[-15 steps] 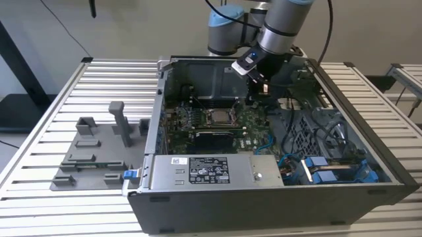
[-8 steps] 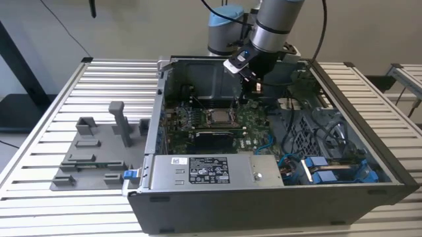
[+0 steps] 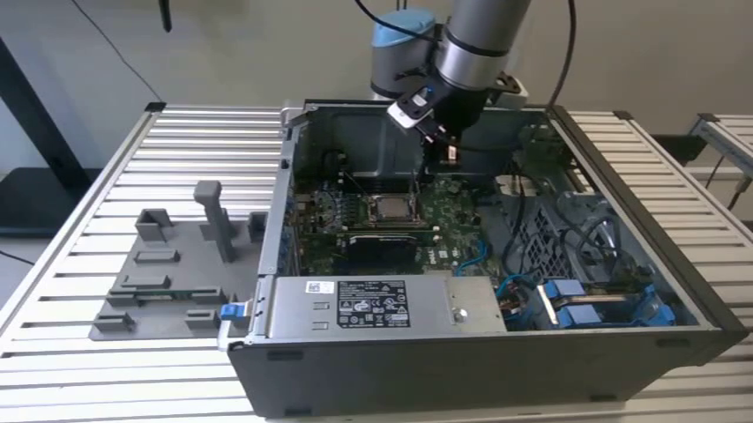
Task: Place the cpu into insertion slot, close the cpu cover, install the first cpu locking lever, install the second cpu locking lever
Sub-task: 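Close the cpu cover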
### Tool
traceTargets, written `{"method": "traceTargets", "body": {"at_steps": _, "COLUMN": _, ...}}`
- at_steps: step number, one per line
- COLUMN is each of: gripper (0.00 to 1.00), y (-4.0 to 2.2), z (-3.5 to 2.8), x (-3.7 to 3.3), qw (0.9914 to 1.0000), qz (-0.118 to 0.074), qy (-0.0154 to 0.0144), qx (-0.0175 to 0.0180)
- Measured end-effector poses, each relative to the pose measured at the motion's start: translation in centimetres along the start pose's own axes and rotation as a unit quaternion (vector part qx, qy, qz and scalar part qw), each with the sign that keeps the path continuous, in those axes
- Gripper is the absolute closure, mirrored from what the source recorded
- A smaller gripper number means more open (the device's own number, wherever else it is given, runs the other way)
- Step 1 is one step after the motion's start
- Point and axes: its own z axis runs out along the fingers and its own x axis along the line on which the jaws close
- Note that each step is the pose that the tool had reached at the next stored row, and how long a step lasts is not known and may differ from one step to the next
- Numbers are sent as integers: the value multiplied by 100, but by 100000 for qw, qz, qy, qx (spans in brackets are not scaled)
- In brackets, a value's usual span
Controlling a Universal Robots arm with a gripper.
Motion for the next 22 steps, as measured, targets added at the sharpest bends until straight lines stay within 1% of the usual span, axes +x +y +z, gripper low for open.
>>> {"method": "traceTargets", "body": {"at_steps": 6, "gripper": 89, "y": -69, "z": -78, "x": 2, "qw": 100000, "qz": -35, "qy": 285, "qx": -25}}
{"method": "traceTargets", "body": {"at_steps": 10, "gripper": 89, "y": -105, "z": -170, "x": 7, "qw": 99999, "qz": -60, "qy": 424, "qx": -30}}
{"method": "traceTargets", "body": {"at_steps": 13, "gripper": 89, "y": -149, "z": -229, "x": 12, "qw": 99998, "qz": -81, "qy": 545, "qx": -68}}
{"method": "traceTargets", "body": {"at_steps": 15, "gripper": 89, "y": -194, "z": -243, "x": 14, "qw": 99998, "qz": -106, "qy": 642, "qx": -218}}
{"method": "traceTargets", "body": {"at_steps": 17, "gripper": 89, "y": -240, "z": -240, "x": 16, "qw": 99996, "qz": -148, "qy": 658, "qx": -510}}
{"method": "traceTargets", "body": {"at_steps": 18, "gripper": 89, "y": -257, "z": -238, "x": 16, "qw": 99996, "qz": -148, "qy": 661, "qx": -541}}
{"method": "traceTargets", "body": {"at_steps": 21, "gripper": 89, "y": -259, "z": -238, "x": 17, "qw": 99996, "qz": -159, "qy": 648, "qx": -537}}
{"method": "traceTargets", "body": {"at_steps": 22, "gripper": 89, "y": -274, "z": -237, "x": 17, "qw": 99996, "qz": -139, "qy": 656, "qx": -537}}
